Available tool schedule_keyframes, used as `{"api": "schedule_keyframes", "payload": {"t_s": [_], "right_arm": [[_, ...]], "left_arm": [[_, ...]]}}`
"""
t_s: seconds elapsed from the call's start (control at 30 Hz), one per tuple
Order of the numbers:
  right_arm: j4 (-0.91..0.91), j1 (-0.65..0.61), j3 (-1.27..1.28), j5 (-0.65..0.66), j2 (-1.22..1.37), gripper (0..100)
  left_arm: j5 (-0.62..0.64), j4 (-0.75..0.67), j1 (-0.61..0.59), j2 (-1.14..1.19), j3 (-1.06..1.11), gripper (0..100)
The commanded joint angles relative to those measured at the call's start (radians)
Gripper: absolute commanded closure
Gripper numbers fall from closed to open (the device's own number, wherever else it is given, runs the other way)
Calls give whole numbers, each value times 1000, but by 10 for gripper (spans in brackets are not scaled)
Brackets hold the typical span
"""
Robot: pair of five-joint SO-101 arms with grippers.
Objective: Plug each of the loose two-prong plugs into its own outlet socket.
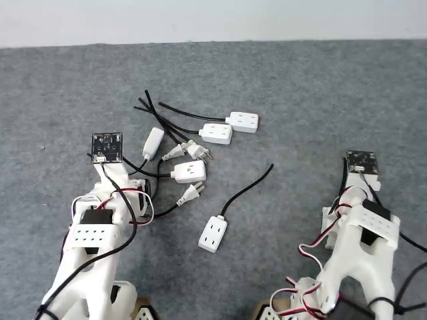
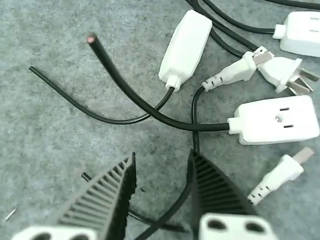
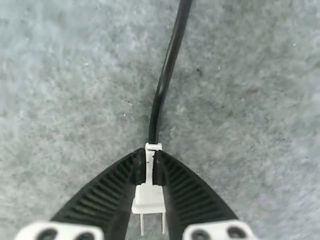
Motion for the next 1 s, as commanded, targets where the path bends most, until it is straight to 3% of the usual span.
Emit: {"api": "schedule_keyframes", "payload": {"t_s": [0.0, 0.37, 0.53, 0.97], "right_arm": [[-13, -10, -17, -23, -16, 951], [-10, 18, -15, -26, -16, 950], [-12, 7, -11, -23, -16, 868], [18, -4, -8, -26, -16, 883]], "left_arm": [[-11, 2, -5, -15, -15, 838], [-11, 3, -6, -15, -15, 838], [-11, 3, -6, -15, -15, 838], [-25, 3, -6, -15, -15, 838]]}}
